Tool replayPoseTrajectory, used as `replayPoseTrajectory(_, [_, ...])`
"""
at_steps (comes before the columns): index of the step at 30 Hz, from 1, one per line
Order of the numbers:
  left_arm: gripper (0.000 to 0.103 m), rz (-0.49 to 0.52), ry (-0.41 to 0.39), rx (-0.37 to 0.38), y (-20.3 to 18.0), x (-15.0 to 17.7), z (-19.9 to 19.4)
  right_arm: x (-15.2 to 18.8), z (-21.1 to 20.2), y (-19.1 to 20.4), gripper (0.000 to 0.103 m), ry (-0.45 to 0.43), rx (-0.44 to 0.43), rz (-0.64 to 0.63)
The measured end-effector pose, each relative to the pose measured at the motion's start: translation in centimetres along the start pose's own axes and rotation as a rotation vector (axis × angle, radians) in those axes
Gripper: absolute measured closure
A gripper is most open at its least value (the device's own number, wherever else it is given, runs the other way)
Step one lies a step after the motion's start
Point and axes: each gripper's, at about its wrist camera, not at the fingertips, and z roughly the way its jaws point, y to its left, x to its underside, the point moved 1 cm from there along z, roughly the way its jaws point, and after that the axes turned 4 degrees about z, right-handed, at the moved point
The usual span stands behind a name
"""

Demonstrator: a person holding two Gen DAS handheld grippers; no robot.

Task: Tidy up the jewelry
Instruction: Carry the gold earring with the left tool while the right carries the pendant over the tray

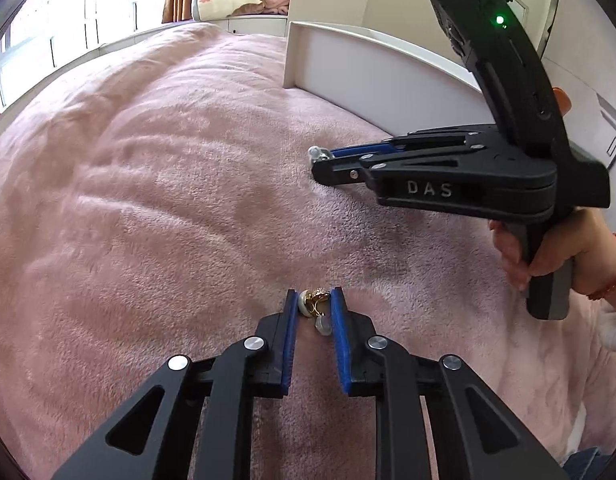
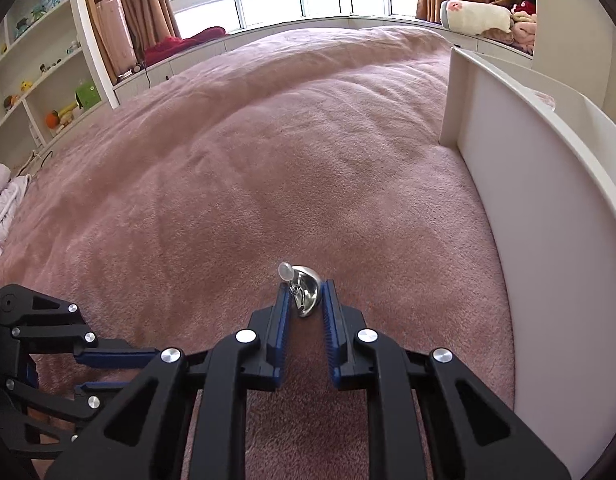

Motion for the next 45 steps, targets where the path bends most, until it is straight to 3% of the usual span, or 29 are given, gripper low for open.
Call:
replayPoseTrajectory(10, [0.082, -0.112, 0.02, -0.016, 0.9, -0.6, -2.2, -0.3, -5.5, 0.7, 0.086, -0.109, -0.074, 0.0])
replayPoseTrajectory(18, [0.082, -0.156, -0.04, -0.051, 1.2, -6.6, -3.8, -1.4, -12.2, -1.6, 0.086, -0.241, -0.101, 0.028])
replayPoseTrajectory(28, [0.082, -0.13, -0.13, -0.052, -3.3, -14.7, -4.6, -1.1, -18.7, -7.0, 0.086, -0.352, -0.056, 0.084])
replayPoseTrajectory(37, [0.081, -0.032, -0.163, -0.071, -9.5, -20.5, -4.6, 0.3, -22.2, -12.0, 0.086, -0.407, -0.01, 0.163])
replayPoseTrajectory(45, [0.081, -0.05, -0.115, -0.115, -12.0, -24.0, -1.7, 1.6, -22.5, -15.1, 0.086, -0.387, 0.035, 0.212])
